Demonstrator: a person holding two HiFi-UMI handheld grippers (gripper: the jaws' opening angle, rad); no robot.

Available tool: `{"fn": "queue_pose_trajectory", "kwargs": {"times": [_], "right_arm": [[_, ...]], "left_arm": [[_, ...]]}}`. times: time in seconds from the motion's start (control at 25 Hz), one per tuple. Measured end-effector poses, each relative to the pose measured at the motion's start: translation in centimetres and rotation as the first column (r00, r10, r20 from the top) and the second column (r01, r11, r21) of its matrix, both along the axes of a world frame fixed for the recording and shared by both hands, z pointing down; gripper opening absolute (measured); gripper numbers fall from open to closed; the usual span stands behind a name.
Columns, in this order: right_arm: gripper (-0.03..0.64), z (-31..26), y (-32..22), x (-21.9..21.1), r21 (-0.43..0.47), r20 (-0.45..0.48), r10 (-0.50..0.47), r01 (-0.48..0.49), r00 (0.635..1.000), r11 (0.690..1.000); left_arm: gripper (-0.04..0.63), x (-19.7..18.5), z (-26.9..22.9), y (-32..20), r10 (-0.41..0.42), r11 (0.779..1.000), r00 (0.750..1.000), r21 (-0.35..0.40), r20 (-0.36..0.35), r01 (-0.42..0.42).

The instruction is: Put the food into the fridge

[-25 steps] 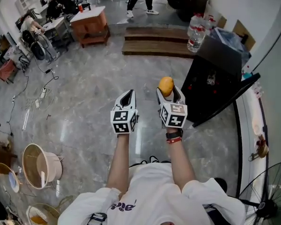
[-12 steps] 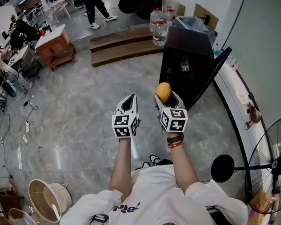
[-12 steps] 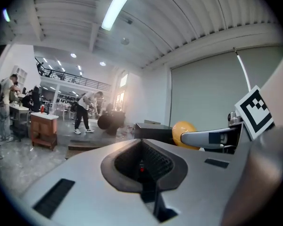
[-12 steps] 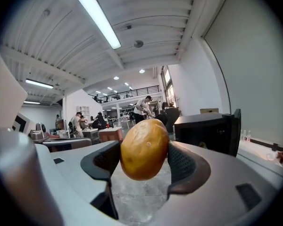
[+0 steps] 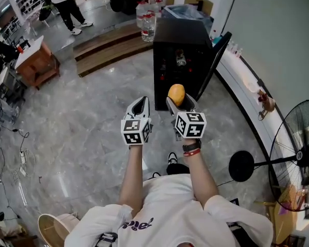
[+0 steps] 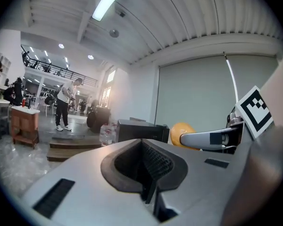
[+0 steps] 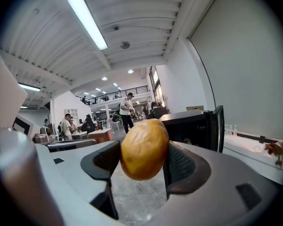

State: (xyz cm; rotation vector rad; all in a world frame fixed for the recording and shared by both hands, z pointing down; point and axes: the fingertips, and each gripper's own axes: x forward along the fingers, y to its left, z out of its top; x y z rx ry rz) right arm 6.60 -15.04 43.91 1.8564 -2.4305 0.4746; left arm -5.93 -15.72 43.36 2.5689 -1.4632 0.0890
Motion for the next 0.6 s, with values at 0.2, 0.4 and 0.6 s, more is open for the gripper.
{"fn": "queue_pose_trajectory", "kwargs": {"times": [0.2, 0.4, 0.6], "right_arm": [[0.33, -0.6, -3.0, 4.1, 0.013, -0.016, 0.042, -0.042, 0.999, 0.999], [0.33, -0.3, -6.2, 6.7, 0.013, -0.002, 0.049, -0.049, 0.999, 0.999], [0.33, 0.7, -10.1, 8.6, -0.001, 0.025, 0.046, -0.046, 0.999, 0.999]], "left_arm": [[0.018, 4.2, -1.0, -3.1, 0.019, 1.0, 1.0, 0.024, 0.012, -0.019], [0.018, 6.5, -1.7, -6.0, 0.017, 0.999, 0.999, 0.048, 0.032, -0.019], [0.018, 8.8, -1.2, -9.4, 0.029, 0.999, 0.998, 0.045, 0.057, -0.031]]}}
